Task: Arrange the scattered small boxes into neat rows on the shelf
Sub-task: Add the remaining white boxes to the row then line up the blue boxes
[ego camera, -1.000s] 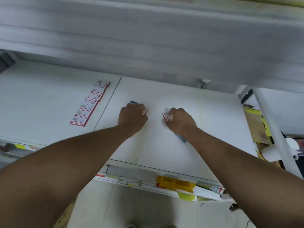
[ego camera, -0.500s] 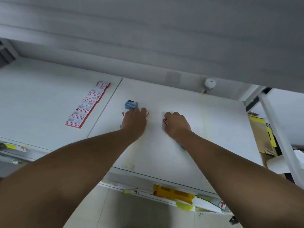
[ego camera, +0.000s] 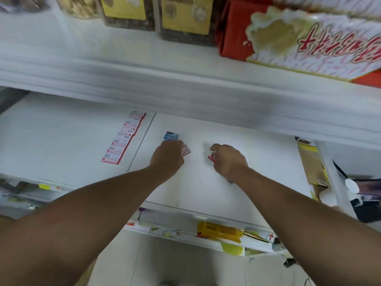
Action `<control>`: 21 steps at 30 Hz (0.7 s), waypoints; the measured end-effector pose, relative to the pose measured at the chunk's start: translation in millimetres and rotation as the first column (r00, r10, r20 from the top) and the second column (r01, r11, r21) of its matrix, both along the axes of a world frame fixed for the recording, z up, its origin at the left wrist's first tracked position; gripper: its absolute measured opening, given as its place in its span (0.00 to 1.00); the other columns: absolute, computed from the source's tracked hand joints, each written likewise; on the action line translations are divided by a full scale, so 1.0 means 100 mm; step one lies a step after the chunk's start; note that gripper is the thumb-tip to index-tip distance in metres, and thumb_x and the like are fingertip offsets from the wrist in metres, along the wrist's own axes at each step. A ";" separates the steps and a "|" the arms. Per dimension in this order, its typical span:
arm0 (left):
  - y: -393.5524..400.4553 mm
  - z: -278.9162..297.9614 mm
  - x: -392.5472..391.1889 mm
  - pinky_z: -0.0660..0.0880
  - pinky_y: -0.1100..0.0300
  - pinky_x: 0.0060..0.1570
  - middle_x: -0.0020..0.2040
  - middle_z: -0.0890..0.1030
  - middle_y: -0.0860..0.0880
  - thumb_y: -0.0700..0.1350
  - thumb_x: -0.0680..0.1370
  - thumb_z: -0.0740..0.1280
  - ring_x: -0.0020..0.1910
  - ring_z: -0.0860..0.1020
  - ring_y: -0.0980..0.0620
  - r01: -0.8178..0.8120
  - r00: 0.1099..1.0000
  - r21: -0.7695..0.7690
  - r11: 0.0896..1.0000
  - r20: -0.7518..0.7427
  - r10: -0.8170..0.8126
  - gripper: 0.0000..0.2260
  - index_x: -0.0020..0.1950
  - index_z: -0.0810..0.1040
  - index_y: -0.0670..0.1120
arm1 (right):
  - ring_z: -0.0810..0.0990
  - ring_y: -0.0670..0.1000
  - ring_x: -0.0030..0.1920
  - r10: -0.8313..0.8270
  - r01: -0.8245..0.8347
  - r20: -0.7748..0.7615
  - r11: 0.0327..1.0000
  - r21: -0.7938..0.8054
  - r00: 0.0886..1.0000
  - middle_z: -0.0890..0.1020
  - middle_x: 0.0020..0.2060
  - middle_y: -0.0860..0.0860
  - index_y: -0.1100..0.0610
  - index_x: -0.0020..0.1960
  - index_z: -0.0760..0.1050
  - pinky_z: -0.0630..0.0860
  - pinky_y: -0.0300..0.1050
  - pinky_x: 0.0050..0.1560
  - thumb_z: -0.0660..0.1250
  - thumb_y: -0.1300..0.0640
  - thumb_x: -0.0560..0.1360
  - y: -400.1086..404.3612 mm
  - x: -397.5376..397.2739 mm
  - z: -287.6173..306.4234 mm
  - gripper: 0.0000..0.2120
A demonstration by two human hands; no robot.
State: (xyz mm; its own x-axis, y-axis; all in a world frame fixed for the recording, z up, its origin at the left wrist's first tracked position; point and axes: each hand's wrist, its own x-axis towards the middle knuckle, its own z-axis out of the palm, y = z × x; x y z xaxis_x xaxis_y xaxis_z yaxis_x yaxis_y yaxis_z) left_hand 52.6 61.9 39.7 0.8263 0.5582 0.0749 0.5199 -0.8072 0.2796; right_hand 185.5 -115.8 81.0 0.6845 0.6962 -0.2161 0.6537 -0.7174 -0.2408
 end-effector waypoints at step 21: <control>-0.09 0.79 -1.49 0.81 0.53 0.43 0.49 0.82 0.49 0.44 0.76 0.71 0.46 0.80 0.50 -0.033 0.999 -0.065 0.997 -0.037 0.031 0.10 0.57 0.82 0.48 | 0.75 0.55 0.70 0.167 -0.167 0.003 0.985 0.053 0.986 0.76 0.71 0.51 0.48 0.79 0.68 0.76 0.53 0.67 0.68 0.62 0.76 -0.17 -0.95 0.64 0.32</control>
